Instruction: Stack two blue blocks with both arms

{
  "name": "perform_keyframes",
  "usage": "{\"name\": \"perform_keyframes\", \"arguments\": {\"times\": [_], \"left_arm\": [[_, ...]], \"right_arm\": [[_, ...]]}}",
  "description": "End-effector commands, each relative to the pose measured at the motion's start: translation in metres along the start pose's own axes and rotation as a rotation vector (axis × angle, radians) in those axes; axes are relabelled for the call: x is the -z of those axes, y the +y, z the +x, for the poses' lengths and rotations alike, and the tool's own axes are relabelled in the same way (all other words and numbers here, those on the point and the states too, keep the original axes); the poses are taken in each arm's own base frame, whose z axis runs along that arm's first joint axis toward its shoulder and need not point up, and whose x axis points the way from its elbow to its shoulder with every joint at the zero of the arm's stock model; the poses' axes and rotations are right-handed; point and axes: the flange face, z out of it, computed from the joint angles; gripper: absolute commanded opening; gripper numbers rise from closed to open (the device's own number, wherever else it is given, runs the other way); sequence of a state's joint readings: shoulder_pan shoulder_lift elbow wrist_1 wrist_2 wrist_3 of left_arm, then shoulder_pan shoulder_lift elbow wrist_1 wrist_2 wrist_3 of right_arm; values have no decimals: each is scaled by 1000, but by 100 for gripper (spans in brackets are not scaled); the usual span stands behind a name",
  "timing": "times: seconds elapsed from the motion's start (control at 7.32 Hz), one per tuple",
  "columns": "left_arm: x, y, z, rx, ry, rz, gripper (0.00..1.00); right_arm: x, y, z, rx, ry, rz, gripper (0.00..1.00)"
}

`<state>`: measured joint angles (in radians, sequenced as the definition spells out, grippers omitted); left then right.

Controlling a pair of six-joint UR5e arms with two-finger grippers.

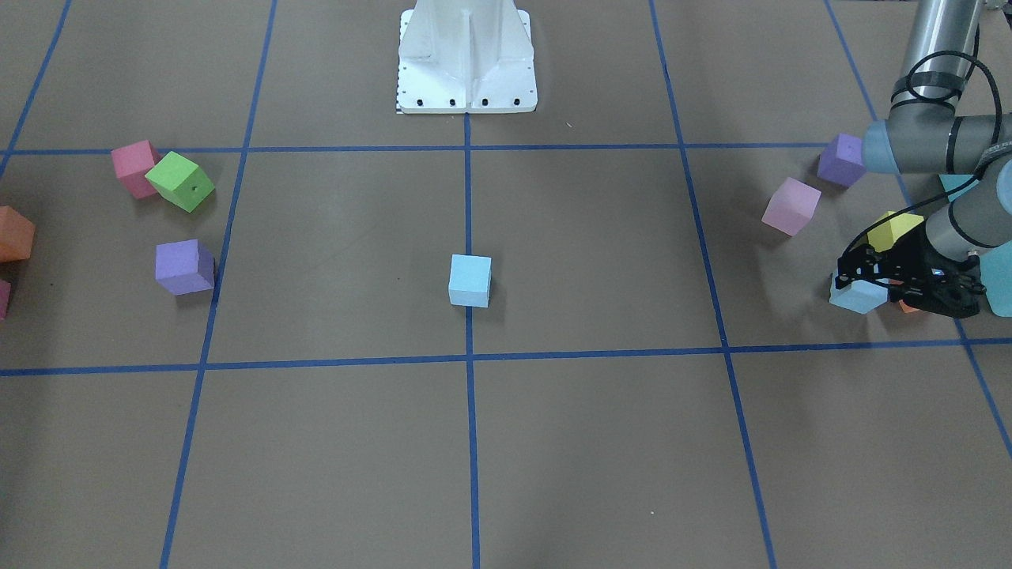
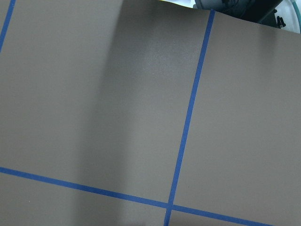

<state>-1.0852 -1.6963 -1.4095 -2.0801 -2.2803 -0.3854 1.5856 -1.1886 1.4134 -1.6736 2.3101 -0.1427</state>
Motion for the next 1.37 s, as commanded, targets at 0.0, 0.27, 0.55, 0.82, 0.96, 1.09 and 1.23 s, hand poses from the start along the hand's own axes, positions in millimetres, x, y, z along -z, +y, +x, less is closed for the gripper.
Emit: {"name": "perform_keyframes", "arguments": {"times": [0.0,0.27,0.55,0.82,0.96,1.09,1.23], "left_arm": [[-2,4,-3,5,-3,-6,87],[-9,8,0,-1,-2,-19,80],[-9,8,0,9,-2,-20,74],[-10,8,0,9,-2,-23,68],[-10,7,0,7,-1,-22,67],[-9,5,3,4,9,-26,67],[-5,-1,10,-3,19,-24,66]], "right_arm": [[0,-1,-1,1,1,0,100],[-1,-1,0,0,0,-1,100],[1,-2,-1,-15,0,1,100],[1,-2,-1,-15,0,1,100],[1,-2,-1,-15,0,1,100],[1,-2,-1,-15,0,1,100],[1,-2,-1,-15,0,1,100]]}}
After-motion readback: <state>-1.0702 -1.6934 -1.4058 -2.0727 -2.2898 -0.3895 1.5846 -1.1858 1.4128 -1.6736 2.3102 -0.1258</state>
